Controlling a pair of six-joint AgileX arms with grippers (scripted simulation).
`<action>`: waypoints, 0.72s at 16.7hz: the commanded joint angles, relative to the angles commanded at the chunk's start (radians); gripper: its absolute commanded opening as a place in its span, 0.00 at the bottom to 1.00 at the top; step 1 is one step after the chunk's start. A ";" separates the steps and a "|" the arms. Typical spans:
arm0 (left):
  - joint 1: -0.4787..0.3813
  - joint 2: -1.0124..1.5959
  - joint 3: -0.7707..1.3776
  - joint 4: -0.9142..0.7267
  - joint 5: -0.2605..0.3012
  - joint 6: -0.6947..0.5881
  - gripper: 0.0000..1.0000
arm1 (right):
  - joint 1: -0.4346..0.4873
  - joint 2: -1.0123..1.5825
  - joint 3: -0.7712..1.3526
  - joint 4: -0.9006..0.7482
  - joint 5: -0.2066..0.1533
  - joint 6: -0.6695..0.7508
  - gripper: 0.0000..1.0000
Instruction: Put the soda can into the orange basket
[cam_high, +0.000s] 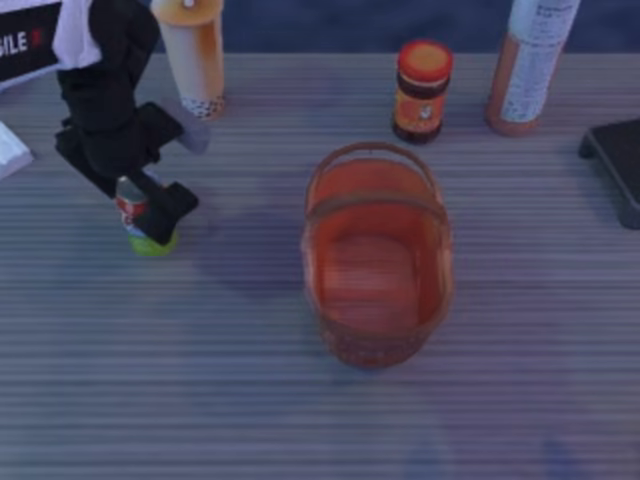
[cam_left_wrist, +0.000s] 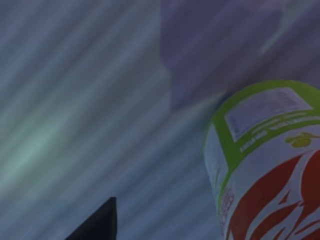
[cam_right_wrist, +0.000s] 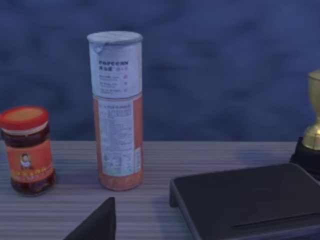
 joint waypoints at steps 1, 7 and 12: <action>0.000 0.000 0.000 0.000 0.000 0.000 0.85 | 0.000 0.000 0.000 0.000 0.000 0.000 1.00; 0.000 0.000 0.000 0.000 0.000 0.000 0.40 | 0.000 0.000 0.000 0.000 0.000 0.000 1.00; 0.000 0.000 0.000 0.000 0.000 0.000 0.02 | 0.000 0.000 0.000 0.000 0.000 0.000 1.00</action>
